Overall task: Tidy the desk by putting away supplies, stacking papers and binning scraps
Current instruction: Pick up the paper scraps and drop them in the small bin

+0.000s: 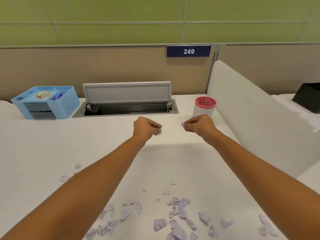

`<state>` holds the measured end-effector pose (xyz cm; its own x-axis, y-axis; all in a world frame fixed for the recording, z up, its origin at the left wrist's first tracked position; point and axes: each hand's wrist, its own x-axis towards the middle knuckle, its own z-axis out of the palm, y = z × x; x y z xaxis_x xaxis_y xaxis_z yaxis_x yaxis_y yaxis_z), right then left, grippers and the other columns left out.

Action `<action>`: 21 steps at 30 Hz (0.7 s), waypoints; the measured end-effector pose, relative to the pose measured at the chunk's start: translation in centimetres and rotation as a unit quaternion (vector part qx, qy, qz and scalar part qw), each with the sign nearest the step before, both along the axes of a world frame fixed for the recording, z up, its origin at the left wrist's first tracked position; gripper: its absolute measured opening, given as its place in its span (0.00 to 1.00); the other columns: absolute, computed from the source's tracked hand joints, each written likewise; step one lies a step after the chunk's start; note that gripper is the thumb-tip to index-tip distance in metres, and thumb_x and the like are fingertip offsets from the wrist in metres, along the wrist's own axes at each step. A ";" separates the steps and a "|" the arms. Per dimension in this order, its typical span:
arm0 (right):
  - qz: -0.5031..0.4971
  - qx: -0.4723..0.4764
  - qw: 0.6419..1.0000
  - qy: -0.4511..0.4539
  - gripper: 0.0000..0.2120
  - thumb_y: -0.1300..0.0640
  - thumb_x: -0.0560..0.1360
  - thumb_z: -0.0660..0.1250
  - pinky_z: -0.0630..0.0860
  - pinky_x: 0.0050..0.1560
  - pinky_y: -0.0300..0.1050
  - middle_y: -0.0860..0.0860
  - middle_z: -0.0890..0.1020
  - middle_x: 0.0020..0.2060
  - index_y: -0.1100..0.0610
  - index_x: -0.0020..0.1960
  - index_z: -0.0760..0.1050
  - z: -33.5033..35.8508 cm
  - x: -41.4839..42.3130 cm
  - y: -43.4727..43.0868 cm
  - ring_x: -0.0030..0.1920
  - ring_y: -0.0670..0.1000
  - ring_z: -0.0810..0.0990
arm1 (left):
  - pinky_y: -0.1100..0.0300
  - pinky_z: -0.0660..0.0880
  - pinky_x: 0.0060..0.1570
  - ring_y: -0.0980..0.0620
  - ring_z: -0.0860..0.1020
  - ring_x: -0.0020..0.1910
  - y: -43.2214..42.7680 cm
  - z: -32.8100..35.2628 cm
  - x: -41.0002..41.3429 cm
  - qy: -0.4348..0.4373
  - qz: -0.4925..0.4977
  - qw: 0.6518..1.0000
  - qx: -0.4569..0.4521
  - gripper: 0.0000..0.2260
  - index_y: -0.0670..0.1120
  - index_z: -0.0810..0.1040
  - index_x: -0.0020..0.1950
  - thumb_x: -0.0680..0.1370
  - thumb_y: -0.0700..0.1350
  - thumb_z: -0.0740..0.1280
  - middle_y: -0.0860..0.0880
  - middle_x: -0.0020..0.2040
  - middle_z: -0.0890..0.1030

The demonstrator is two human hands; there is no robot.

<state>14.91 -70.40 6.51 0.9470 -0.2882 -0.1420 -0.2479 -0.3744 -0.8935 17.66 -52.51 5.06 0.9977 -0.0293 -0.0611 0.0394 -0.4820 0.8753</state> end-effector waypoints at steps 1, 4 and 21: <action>-0.017 0.000 1.000 -0.018 0.11 0.62 0.71 0.72 0.76 0.54 0.41 0.58 0.82 0.50 0.65 0.52 0.80 0.8 0.9 -1.0 0.44 0.51 0.81 | 0.73 0.72 0.34 0.57 0.77 0.32 -0.8 -0.1 0.6 0.008 0.004 1.000 -0.006 0.09 0.38 0.82 0.51 0.71 0.36 0.72 0.41 0.46 0.83; -0.088 -0.022 0.994 -0.057 0.13 0.62 0.71 0.72 0.74 0.51 0.38 0.54 0.79 0.53 0.64 0.55 0.79 2.8 3.5 -3.7 0.47 0.50 0.77 | 0.74 0.73 0.33 0.56 0.78 0.32 -3.0 -0.1 2.2 0.016 -0.001 1.000 -0.022 0.08 0.37 0.82 0.50 0.71 0.36 0.72 0.41 0.45 0.83; -0.158 -0.116 0.970 -0.147 0.13 0.63 0.79 0.60 0.72 0.58 0.44 0.59 0.80 0.57 0.64 0.59 0.77 2.2 9.2 -9.3 0.58 0.56 0.77 | 0.53 0.78 0.55 0.43 0.82 0.47 -14.5 4.6 9.8 -0.029 -0.044 0.993 -0.103 0.08 0.35 0.82 0.48 0.70 0.32 0.72 0.38 0.48 0.83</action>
